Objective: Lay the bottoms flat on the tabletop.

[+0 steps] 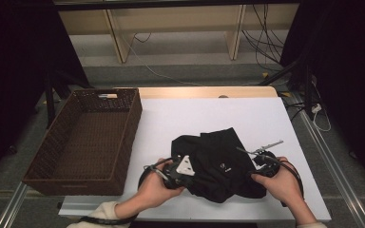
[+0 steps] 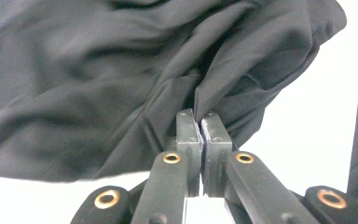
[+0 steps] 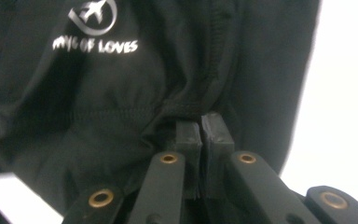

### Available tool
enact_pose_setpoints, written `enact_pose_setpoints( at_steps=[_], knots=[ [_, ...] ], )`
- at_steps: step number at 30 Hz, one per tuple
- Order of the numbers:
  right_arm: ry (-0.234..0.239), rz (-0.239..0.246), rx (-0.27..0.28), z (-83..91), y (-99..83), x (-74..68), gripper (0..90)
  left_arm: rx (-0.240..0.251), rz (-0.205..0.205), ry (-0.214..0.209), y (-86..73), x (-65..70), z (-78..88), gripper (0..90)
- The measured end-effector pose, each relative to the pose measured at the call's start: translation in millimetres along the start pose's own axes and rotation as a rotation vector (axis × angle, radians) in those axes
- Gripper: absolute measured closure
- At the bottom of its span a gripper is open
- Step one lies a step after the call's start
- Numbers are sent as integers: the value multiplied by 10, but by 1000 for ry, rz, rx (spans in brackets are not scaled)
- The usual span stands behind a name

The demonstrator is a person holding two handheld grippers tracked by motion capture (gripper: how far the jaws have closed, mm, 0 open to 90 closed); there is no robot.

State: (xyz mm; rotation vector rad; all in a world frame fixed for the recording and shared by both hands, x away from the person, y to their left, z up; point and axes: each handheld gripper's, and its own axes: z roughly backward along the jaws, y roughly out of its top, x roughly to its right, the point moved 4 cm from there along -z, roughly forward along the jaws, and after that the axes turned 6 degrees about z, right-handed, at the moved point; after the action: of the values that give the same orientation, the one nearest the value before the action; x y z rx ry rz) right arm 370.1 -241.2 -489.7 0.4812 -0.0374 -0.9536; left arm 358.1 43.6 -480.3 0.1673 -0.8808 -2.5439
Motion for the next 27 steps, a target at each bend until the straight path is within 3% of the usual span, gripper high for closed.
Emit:
enact_pose_setpoints(
  at_steps=[4, 9, 11, 13, 14, 18, 20, 22, 25, 27],
  knots=[
    [39, 41, -50, -7, -30, -218, 876, 2, 32, 51, -165, -162, 207, 878],
    [168, 95, -122, -36, -84, -581, 878, -7, 59, 105, -343, -289, 380, 875],
    [220, 138, -146, -48, -97, -714, 875, -19, 64, 124, -384, -328, 425, 872],
    [244, 158, -141, -47, -79, -794, 846, -25, 69, 119, -396, -341, 442, 853],
    [234, 163, -130, -32, -57, -794, 801, -15, 68, 120, -383, -345, 446, 823],
    [90, 131, -7, 70, 65, -574, 646, 66, 91, 116, -222, -365, 462, 569],
    [36, 85, 92, 117, 130, -411, 574, 86, 104, 122, -130, -398, 447, 514],
    [-32, 44, 140, 122, 173, -229, 542, 95, 129, 132, -37, -447, 380, 484],
    [-82, 15, 183, 52, 248, 20, 481, 77, 156, 138, 75, -525, 198, 476],
    [-68, -14, 214, 24, 303, 165, 477, 51, 153, 153, 113, -569, 58, 474]
  ],
)
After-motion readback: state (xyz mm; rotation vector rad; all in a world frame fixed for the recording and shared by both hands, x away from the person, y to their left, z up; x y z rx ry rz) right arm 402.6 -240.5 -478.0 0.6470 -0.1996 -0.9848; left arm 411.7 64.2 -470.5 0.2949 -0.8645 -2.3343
